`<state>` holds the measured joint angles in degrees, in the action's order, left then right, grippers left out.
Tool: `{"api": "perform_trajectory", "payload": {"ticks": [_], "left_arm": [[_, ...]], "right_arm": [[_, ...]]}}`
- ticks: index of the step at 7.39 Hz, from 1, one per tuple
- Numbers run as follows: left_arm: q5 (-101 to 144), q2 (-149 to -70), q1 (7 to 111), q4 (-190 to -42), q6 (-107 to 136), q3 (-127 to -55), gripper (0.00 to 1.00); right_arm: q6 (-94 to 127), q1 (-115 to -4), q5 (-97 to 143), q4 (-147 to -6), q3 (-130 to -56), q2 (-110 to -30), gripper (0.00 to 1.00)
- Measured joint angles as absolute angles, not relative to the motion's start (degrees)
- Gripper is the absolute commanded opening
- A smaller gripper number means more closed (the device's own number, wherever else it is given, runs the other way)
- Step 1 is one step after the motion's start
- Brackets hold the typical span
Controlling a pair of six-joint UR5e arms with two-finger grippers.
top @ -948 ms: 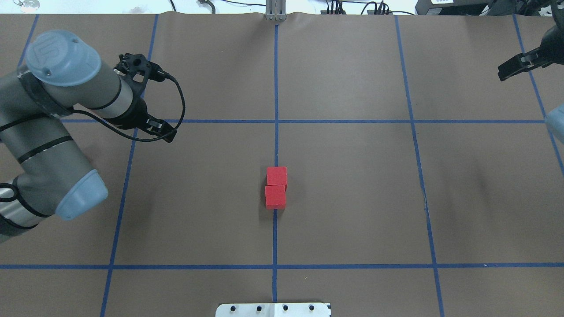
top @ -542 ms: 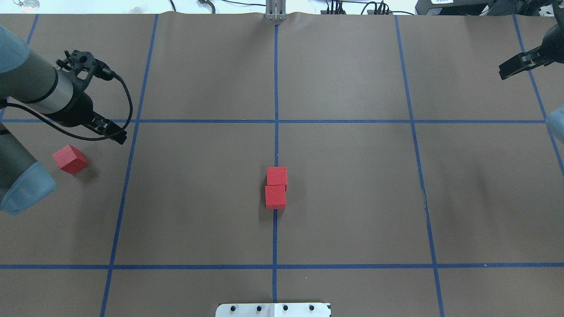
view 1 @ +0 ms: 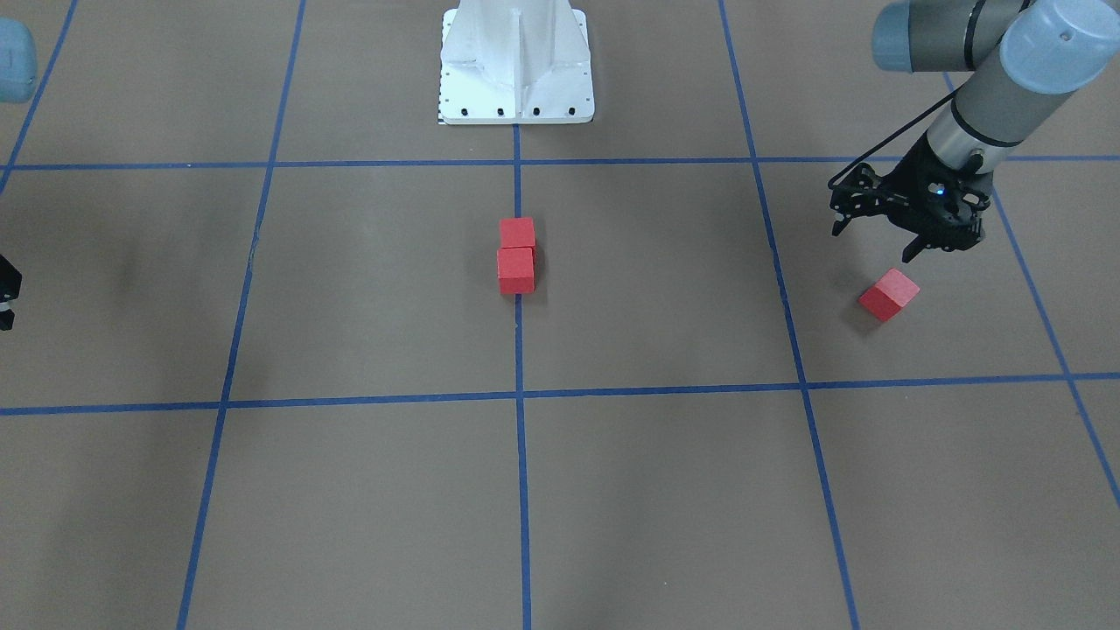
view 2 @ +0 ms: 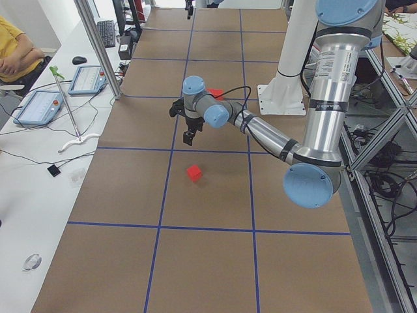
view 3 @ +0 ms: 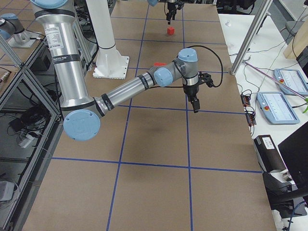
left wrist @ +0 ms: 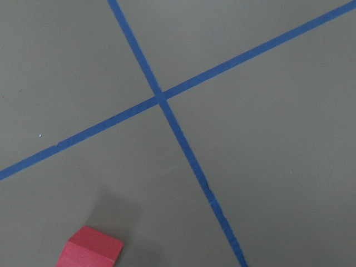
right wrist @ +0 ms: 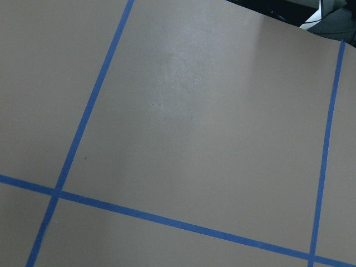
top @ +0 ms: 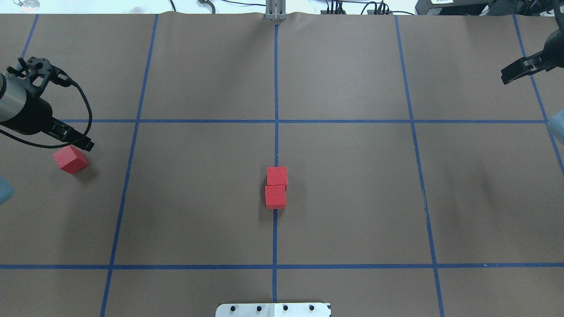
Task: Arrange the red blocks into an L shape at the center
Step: 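Lower the left gripper onto the outermost red cube and grasp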
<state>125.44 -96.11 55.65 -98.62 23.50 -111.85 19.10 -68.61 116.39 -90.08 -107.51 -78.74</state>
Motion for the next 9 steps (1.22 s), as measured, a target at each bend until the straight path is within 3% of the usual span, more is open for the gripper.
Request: {"api": "perform_trajectory", "payload": {"ticks": [5, 9], "left_arm": [[124.65, -95.54, 57.04, -102.21, 27.79, -106.9, 1.0], [121.97, -91.17, 56.5, -116.92, 14.54, -103.22, 1.0]], "right_arm": [[19.02, -68.42, 116.53, -90.09, -106.7, -79.12, 1.0], [19.03, -68.16, 116.46, -88.76, -106.47, -79.25, 1.0]]}}
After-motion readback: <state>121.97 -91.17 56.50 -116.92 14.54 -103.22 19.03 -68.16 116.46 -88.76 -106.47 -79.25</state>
